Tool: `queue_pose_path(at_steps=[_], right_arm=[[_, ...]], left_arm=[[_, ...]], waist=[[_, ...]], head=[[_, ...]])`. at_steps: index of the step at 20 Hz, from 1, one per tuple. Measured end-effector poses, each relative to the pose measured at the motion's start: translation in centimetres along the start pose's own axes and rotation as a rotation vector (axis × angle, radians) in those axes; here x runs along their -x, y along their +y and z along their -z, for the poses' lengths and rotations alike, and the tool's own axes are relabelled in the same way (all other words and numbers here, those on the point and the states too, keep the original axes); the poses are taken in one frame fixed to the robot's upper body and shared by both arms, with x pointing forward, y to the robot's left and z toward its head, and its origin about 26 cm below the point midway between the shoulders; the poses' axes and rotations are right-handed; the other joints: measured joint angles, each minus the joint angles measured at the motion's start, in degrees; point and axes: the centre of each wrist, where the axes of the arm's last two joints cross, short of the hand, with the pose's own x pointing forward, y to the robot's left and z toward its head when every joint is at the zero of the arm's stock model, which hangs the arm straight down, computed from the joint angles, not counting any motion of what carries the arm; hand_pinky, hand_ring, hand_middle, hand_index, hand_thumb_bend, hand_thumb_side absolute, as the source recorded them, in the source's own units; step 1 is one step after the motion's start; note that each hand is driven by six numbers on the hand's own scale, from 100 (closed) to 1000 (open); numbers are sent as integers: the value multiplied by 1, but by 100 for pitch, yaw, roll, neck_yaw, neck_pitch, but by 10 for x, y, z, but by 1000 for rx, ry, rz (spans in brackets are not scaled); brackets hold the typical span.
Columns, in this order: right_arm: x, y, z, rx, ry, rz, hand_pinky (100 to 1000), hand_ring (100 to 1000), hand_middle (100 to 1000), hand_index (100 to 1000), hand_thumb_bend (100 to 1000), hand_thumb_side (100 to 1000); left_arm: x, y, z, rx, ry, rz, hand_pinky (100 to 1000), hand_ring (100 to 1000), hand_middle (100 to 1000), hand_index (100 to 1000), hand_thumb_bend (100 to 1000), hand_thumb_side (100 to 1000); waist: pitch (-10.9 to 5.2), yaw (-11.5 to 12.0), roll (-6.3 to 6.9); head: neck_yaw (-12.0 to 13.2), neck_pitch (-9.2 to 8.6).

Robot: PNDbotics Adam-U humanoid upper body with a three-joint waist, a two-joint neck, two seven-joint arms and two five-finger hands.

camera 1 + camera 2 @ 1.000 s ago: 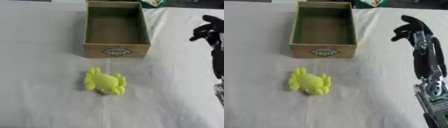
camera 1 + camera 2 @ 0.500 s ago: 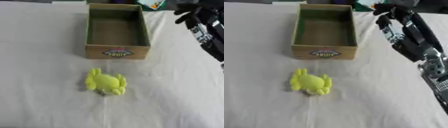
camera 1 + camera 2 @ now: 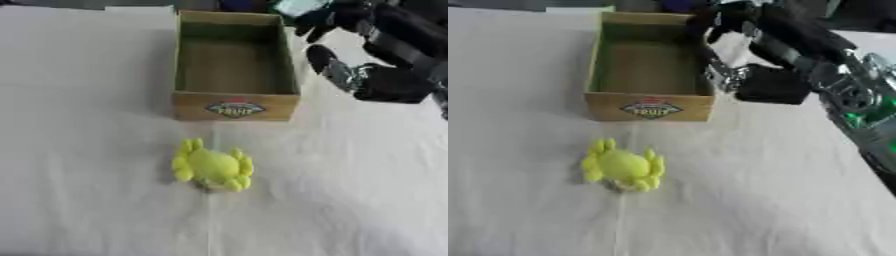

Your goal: Pick up objects on the table and place them in the box.

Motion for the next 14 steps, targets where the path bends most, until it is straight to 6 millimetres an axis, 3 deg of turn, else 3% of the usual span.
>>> queue_pose_path(at_steps=[6, 7, 10, 12, 13, 14], right_arm=[[-15, 1, 14, -133, -12, -32, 840, 764, 766, 993, 100, 1000], [-17, 1, 16, -150, -14, -36, 845, 769, 763, 997, 126, 960], [-23, 6, 21, -202, -28, -40, 863, 790, 776, 1000, 244, 903], [-27, 9, 24, -239, -36, -40, 872, 807, 789, 1000, 367, 901], [-28, 10, 25, -259, -39, -41, 875, 815, 799, 1000, 480, 911], [-30, 12, 27, -278, -42, -42, 879, 821, 805, 1000, 516, 909]], left_arm=[[0, 0, 0, 2, 2, 0, 407, 387, 418, 723, 100, 656], [0, 0, 0, 2, 2, 0, 407, 388, 418, 723, 100, 656], [0, 0, 0, 4, 4, 0, 407, 389, 418, 723, 100, 656], [0, 0, 0, 4, 4, 0, 407, 389, 418, 723, 100, 656], [0, 0, 0, 4, 4, 0, 407, 389, 418, 723, 100, 656], [0, 0, 0, 4, 4, 0, 407, 390, 418, 723, 100, 656]], waist=[[0, -19, -5], [0, -25, -5], [0, -44, -10], [0, -56, -12], [0, -63, -12], [0, -68, -12]], head=[[6, 1], [6, 1], [6, 1], [6, 2], [6, 2], [6, 2]])
